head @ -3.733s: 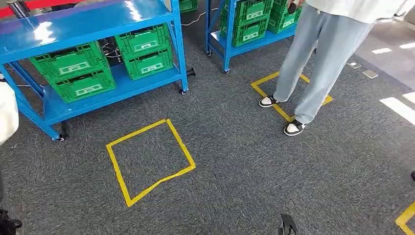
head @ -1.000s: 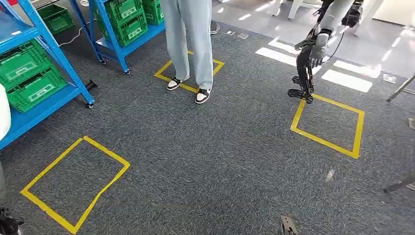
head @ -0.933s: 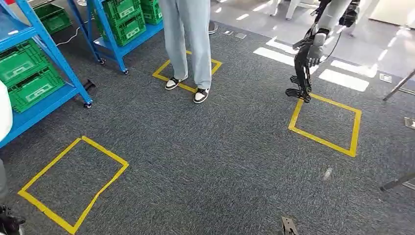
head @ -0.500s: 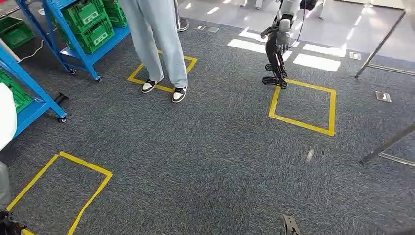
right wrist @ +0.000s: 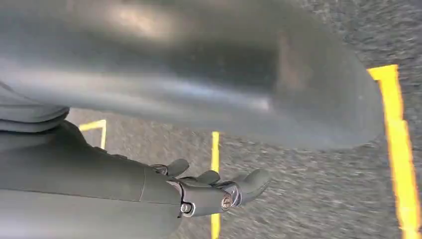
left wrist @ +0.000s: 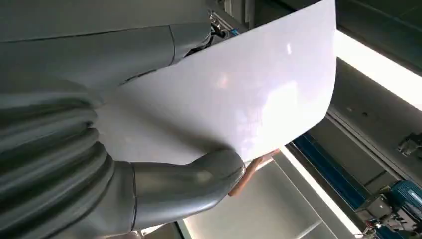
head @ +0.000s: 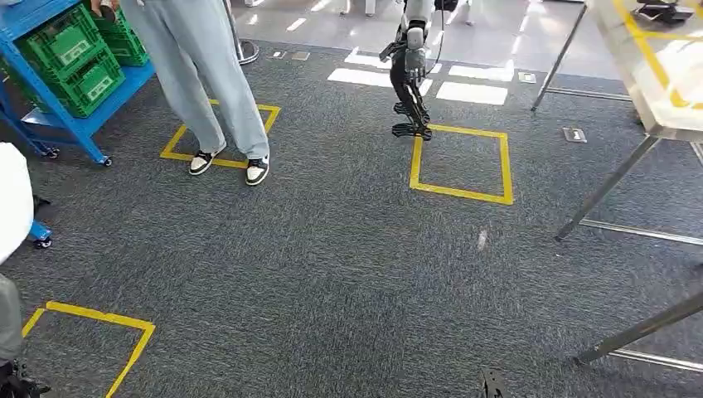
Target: Take the parts from the cabinet and place them on the table.
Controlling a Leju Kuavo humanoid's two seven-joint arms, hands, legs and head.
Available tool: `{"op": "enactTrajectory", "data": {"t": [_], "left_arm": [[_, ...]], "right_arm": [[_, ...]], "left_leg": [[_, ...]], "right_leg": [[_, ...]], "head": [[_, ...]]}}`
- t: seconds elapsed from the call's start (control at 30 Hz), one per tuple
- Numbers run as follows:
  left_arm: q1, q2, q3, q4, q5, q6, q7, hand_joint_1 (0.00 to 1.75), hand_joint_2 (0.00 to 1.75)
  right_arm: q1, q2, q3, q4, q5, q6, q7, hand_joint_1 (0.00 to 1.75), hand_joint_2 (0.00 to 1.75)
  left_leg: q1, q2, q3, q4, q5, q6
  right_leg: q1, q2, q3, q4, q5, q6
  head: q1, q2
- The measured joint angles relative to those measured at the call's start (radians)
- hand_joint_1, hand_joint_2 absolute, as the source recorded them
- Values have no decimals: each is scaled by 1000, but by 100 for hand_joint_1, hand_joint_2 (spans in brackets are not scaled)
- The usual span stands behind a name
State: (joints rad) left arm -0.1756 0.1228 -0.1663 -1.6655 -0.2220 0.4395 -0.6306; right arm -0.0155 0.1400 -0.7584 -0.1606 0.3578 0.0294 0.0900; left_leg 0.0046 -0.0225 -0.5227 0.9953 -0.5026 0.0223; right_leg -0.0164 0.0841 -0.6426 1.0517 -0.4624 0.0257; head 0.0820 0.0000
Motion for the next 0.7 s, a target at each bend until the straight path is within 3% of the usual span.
{"op": "enactTrajectory", "data": {"t": [0.03, 0.07, 0.13, 0.17, 0.2, 0.23, 0.27, 0.3, 0.33, 0.37, 0.43, 0.47, 0.5, 0.53, 0.57, 0.6, 0.63, 0.67, 0.7], "left_arm": [[4, -2, 0, -5, -2, 0, -1, 175, 175], [9, -3, 0, -10, -7, 0, 1, 175, 175], [17, -6, 0, -13, -15, 0, 3, 175, 175], [19, -8, 0, -13, -18, 0, 5, 175, 175], [20, -9, 0, -14, -19, 0, 8, 175, 175], [20, -10, 0, -17, -19, 0, 9, 175, 175], [20, -11, 0, -19, -19, 0, 10, 175, 175], [20, -11, 0, -23, -20, 0, 10, 175, 175], [22, -10, 1, -27, -21, 0, 11, 175, 175], [23, -10, 1, -32, -23, 0, 10, 175, 175], [24, -12, 0, -36, -27, 0, 10, 175, 175], [25, -12, 1, -39, -28, 0, 11, 175, 175], [26, -10, 1, -41, -28, 0, 11, 175, 175], [30, -11, 1, -44, -29, 0, 10, 175, 175], [35, -6, 5, -46, -29, 0, 10, 175, 175], [41, -4, 6, -45, -31, 0, 11, 175, 175], [47, -3, 7, -46, -31, 0, 11, 175, 175], [52, -3, 8, -46, -31, 0, 11, 175, 175], [55, -3, 8, -46, -31, 0, 11, 175, 175]], "right_arm": [[-3, 0, 0, 0, 0, 0, -1, 0, 0], [-6, 0, 0, 0, 1, 0, -1, 0, 0], [-6, -1, 0, 0, 2, 0, -1, 0, 0], [-4, -1, 0, 0, 2, 0, 0, 0, 0], [-3, -1, 0, 0, 5, -1, 0, 0, 0], [-2, -2, 0, 0, 8, -1, 0, 0, 0], [-3, -2, 0, 0, 10, -2, -1, 0, 0], [-5, -2, 0, 0, 11, -2, -1, 0, 0], [-6, -2, 0, 0, 13, -1, 0, 0, 0], [-6, -2, 0, 0, 13, -1, 0, 0, 0], [-5, -2, 0, 0, 16, -1, 0, 0, 0], [-5, -2, 0, 0, 19, -1, 0, 0, 0], [-3, -2, 0, 0, 19, -1, 0, 0, 0], [-3, -2, 0, 0, 19, -1, 0, 0, 0], [-6, -2, 0, 0, 19, -1, 0, 0, 0], [-7, -2, 0, 0, 20, 0, -1, 0, 0], [-7, -2, 0, 0, 21, 0, 0, 0, 0], [-5, -2, 0, 0, 25, 0, 0, 0, 0], [-4, -2, 0, 0, 28, 0, 0, 0, 0]], "left_leg": [[-1, 13, -2, 0, 1, 5], [-2, 29, -4, 2, 1, 6], [-3, 58, -9, 7, -1, 7], [-2, 70, -10, 8, -2, 6], [-1, 83, -10, 10, -4, 3], [0, 95, -10, 14, -7, -1], [2, 106, -10, 20, -12, -6], [-2, 116, -10, 29, -18, -13], [-9, 123, -17, 35, -25, -21], [-9, 128, -14, 31, -26, -26], [-7, 144, 1, 23, -24, -36], [-6, 146, 1, 24, -27, -43], [-1, 96, -5, 39, -43, -51], [0, 55, -24, 84, -78, -53], [0, 35, -59, 163, -121, -55], [0, 28, -102, 253, -162, -55], [-1, 27, -133, 317, -182, -54], [-1, 27, -146, 338, -176, -50], [-1, 25, -135, 311, -147, -46]], "right_leg": [[1, -40, -29, 56, -39, 2], [0, -61, -66, 136, -80, 4], [-2, -72, -125, 267, -126, 11], [-3, -75, -125, 272, -117, 13], [-6, -80, -98, 224, -87, 15], [-8, -88, -51, 146, -50, 17], [-9, -111, 8, 45, -14, 18], [-7, -155, 34, -18, -16, 13], [-4, -152, 36, -17, -9, 6], [-3, -137, 35, -11, -9, -7], [1, -118, 29, -12, -8, -18], [-6, -109, 30, -17, -2, -27], [-9, -102, 30, -20, 1, -31], [-10, -95, 28, -20, 3, -36], [-10, -85, 25, -20, 4, -38], [-8, -72, 22, -20, 6, -40], [-6, -60, 20, -20, 7, -41], [-4, -47, 19, -20, 7, -42], [-3, -34, 19, -19, 9, -42]], "head": [[4, 0], [3, 0], [3, 0], [4, 0], [4, 0], [4, 0], [4, 0], [4, 0], [3, 0], [0, 0], [0, 0], [0, 0], [-2, 0], [-7, 0], [-7, 0], [-8, 0], [-9, 0], [-8, 0], [-9, 0]]}}
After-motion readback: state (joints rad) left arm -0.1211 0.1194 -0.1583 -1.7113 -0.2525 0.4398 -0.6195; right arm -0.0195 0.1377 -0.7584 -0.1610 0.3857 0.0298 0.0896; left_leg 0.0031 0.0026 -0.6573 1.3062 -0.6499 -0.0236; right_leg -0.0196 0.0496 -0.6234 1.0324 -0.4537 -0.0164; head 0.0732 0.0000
